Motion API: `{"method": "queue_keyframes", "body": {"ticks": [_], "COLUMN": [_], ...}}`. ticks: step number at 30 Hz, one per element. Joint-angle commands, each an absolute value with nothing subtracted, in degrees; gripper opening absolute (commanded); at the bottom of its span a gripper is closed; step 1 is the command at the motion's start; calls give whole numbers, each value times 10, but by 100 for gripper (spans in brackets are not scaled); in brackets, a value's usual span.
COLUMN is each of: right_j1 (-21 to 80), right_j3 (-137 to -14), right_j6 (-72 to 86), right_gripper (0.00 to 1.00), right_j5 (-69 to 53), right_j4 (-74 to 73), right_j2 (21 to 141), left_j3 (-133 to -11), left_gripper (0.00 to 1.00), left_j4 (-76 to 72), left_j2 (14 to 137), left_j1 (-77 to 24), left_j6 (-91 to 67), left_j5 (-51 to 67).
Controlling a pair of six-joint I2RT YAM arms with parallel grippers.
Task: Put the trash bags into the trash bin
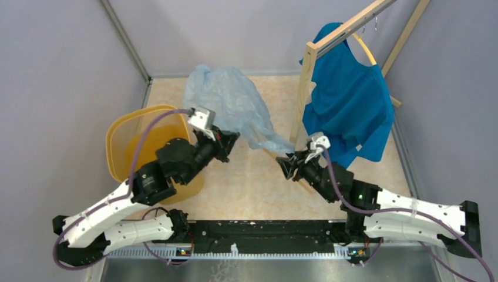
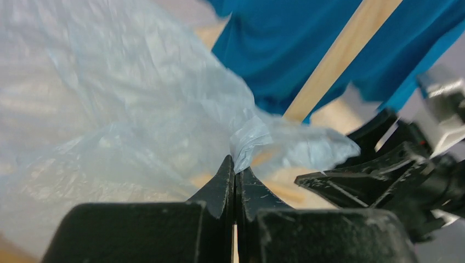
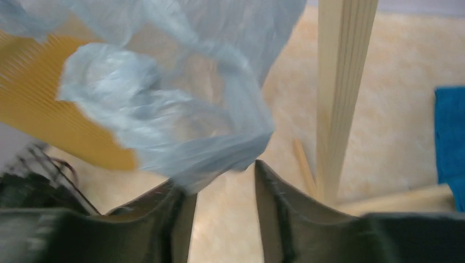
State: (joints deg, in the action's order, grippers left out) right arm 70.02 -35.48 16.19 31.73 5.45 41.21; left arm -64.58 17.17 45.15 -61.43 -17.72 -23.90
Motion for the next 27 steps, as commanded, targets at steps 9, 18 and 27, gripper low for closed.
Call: {"method": "queue_keyframes", "body": {"ticks": [9, 18, 27], "right_j1": [702, 702, 703], "right_j3": [-376, -292, -297], "right_j6": [404, 602, 619], "right_gripper": [84, 90, 89], "right_j5": [336, 329, 353], "right_j4": [-221, -204, -314], "right_j2": [398, 312, 323], "left_j3": [-635, -646, -643], "left_gripper": [0, 0, 0], "left_j4": [158, 130, 125], "left_j2": [475, 501, 500], "left_j1": [-614, -615, -614], "left_j6": [-201, -195, -212], "left_j5": [-220, -194, -194]}}
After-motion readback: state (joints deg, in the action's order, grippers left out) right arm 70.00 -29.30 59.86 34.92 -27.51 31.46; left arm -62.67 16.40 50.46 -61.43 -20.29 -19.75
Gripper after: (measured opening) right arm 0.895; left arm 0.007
